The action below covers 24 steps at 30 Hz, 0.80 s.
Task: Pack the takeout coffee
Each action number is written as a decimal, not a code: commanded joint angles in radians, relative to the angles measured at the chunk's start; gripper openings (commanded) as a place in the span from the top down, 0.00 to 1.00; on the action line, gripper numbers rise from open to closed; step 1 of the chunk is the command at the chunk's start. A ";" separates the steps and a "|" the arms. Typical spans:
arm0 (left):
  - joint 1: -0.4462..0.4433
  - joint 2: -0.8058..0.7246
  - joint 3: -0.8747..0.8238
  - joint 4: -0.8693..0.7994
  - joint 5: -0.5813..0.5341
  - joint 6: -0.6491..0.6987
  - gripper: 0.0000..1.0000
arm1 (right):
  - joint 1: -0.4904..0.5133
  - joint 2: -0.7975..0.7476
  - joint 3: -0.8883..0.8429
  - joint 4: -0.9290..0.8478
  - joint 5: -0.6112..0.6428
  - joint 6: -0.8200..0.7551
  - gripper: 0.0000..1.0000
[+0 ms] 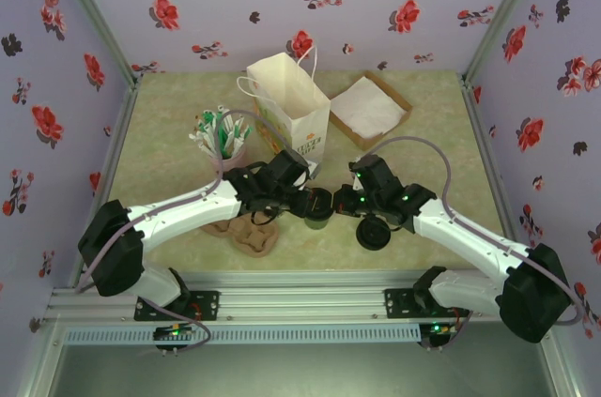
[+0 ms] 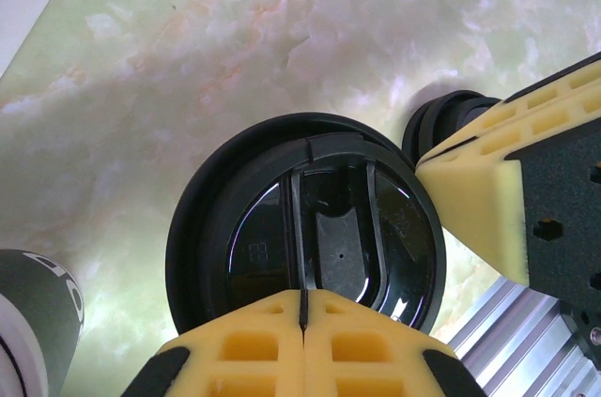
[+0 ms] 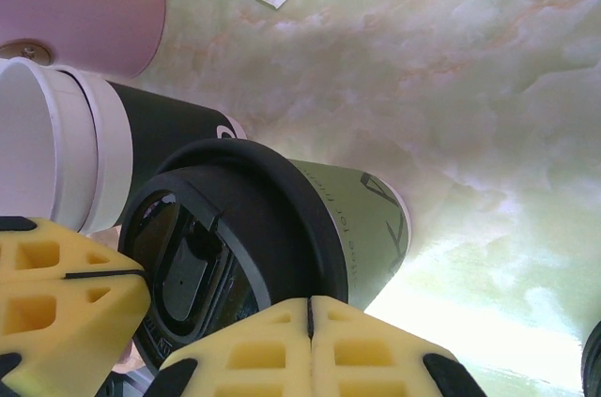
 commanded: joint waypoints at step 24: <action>0.006 0.018 0.043 -0.015 0.019 -0.038 1.00 | 0.138 -0.161 -0.073 0.088 0.069 0.171 0.95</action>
